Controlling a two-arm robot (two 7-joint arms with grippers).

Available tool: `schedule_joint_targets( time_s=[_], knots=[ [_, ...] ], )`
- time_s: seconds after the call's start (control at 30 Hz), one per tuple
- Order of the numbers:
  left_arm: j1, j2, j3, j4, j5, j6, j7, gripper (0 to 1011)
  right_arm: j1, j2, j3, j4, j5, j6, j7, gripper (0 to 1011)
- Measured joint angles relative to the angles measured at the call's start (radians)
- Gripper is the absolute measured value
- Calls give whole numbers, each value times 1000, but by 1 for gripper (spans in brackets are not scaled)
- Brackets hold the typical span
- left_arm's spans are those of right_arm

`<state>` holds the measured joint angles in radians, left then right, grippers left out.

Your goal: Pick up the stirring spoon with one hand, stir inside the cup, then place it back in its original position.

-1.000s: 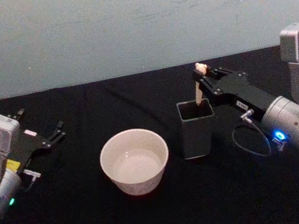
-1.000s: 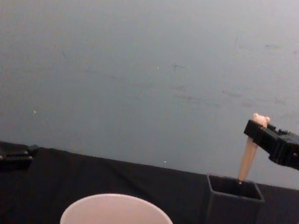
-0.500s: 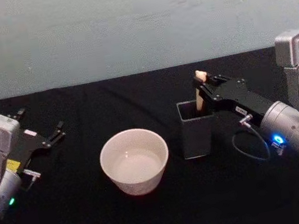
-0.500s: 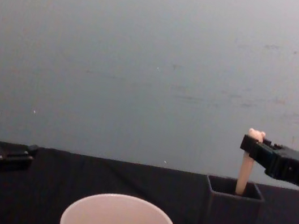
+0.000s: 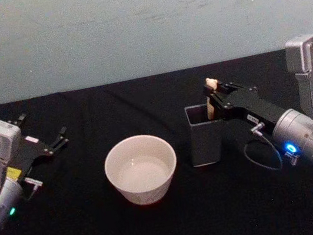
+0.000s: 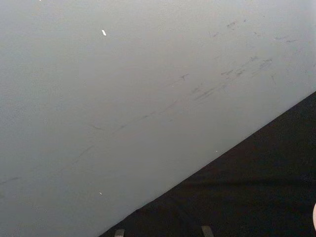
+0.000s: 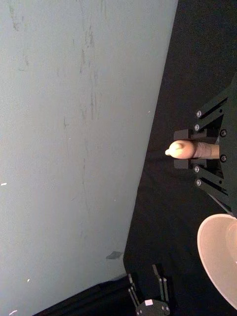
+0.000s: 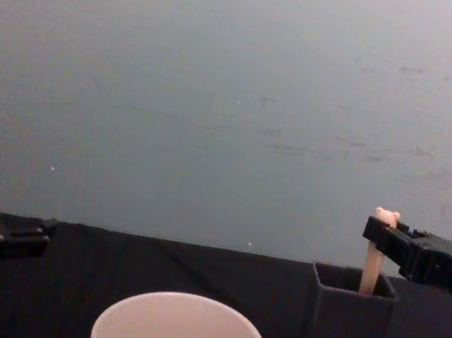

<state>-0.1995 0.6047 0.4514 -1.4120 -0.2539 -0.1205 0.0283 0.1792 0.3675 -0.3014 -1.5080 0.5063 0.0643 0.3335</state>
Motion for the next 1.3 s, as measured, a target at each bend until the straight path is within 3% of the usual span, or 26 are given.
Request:
schedule_joint_targets(
  time_s=[0.87,1.1,1.27,1.3],
  knots=[
    [0,0,0,0,0,0,0,1001,-1,2,0,-3,2,-4,1,222],
    [0,0,0,0,0,0,0,1001,-1,2,0,-3,2,-4,1,393],
    [0,0,0,0,0,0,0,1001,-1,2,0,-3,3,-5,2,596],
    [0,0,0,0,0,0,0,1001,-1,2,0,-3,3,-5,2,596]
  ],
)
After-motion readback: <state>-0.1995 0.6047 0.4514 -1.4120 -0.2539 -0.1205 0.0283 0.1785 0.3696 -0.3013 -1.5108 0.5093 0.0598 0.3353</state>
